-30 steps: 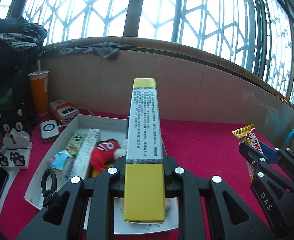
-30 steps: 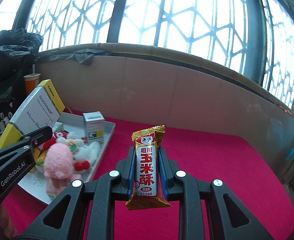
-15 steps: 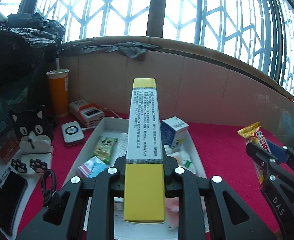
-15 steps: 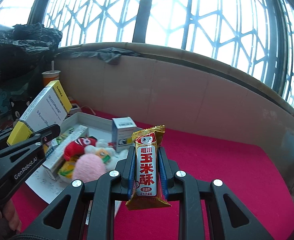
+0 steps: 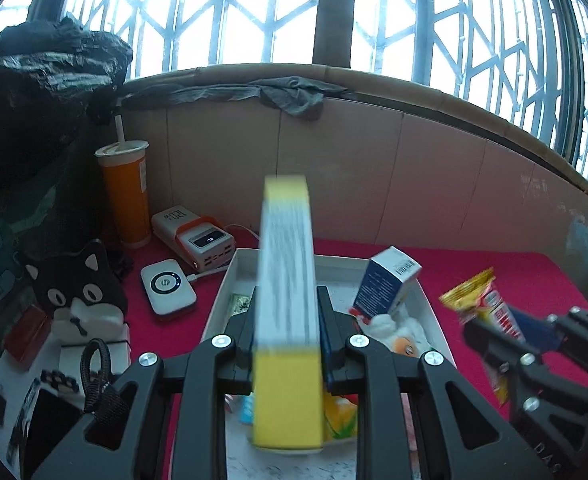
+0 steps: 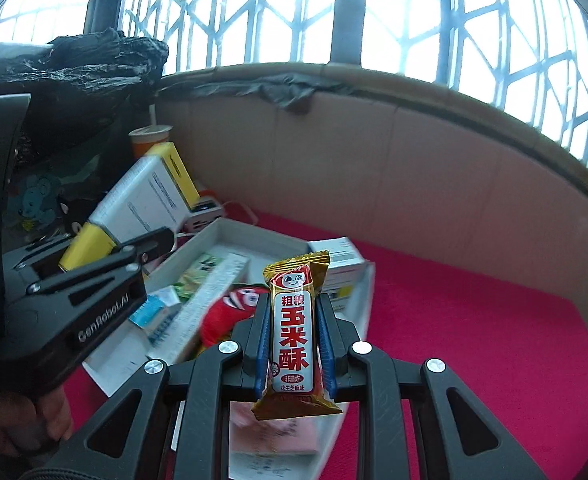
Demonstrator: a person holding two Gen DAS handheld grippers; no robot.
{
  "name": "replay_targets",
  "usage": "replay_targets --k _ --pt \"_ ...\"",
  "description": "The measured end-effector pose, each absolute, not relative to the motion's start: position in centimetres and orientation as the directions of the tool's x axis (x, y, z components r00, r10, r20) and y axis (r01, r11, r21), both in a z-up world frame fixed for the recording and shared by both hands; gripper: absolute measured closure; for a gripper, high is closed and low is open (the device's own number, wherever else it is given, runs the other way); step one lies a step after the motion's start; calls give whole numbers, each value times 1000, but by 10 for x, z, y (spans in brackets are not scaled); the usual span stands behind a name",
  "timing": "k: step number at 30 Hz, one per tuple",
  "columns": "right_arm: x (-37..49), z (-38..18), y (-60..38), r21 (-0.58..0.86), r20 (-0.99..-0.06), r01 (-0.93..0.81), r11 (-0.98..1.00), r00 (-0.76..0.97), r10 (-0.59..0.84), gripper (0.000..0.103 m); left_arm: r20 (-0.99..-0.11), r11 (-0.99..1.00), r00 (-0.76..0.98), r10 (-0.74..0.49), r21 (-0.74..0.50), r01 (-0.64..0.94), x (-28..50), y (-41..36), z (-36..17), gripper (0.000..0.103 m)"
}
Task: Organize objects
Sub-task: 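Open the right tool over the tray dropping the snack bar while the left tool releases the box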
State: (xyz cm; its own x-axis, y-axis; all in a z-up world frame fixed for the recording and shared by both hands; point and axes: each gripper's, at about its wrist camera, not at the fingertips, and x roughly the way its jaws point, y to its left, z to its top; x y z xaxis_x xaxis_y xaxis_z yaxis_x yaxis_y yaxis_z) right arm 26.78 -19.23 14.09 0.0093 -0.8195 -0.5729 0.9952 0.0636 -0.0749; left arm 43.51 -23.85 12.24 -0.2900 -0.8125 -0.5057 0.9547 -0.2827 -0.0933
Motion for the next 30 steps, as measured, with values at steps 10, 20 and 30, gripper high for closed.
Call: replay_targets --k 10,20,30 --pt "277 115 -250 18 -669 999 46 46 -742 80 -579 -330 -321 -749 -94 939 435 -280 114 82" --pt "280 113 -256 10 -658 999 32 31 -752 70 -583 -306 -310 -751 -109 946 423 -284 110 39" --pt "281 120 -229 -10 -602 999 38 24 -798 49 -531 -293 -287 -797 -74 953 417 -267 122 18"
